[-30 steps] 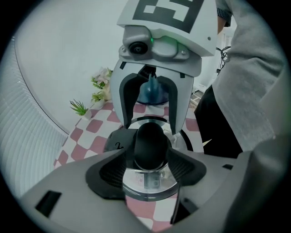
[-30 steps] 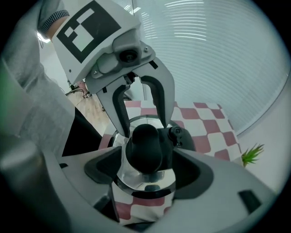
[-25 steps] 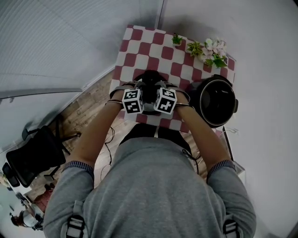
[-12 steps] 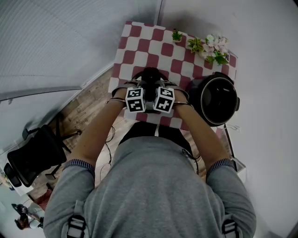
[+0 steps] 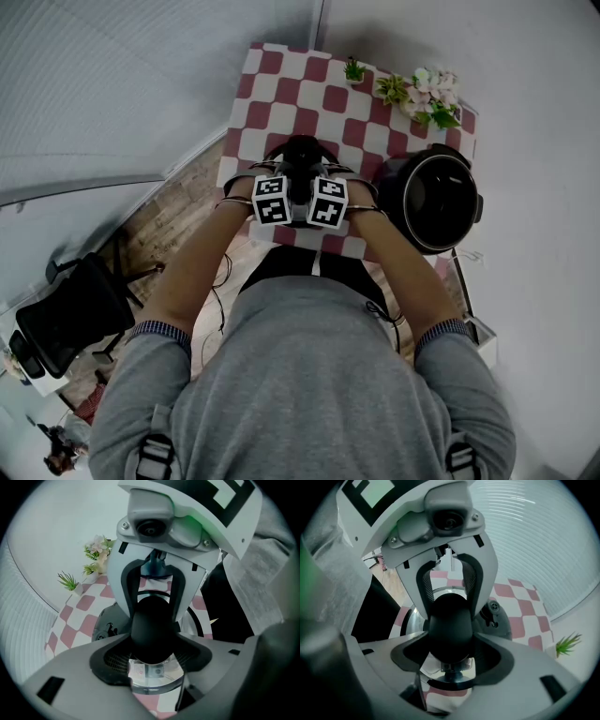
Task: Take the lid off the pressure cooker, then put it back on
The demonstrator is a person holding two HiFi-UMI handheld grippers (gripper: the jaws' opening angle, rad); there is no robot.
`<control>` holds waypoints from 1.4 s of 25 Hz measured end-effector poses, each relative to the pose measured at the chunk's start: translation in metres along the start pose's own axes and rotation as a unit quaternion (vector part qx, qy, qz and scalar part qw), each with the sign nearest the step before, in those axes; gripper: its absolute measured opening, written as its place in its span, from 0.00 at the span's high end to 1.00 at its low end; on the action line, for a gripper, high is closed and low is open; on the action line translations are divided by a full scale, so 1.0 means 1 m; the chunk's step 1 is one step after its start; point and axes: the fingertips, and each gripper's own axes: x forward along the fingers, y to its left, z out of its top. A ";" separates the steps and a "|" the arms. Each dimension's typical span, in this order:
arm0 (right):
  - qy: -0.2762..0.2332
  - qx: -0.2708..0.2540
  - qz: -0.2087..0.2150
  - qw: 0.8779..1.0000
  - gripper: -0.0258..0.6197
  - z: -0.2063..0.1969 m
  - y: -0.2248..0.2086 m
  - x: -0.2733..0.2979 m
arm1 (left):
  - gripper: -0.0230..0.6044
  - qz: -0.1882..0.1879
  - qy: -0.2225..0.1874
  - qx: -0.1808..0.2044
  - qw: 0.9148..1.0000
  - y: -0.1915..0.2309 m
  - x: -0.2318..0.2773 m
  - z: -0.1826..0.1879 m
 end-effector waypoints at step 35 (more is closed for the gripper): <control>-0.014 0.030 -0.087 0.996 0.51 0.030 -0.018 -0.196 | 0.49 0.034 -0.004 0.103 0.994 0.014 -0.160 0.123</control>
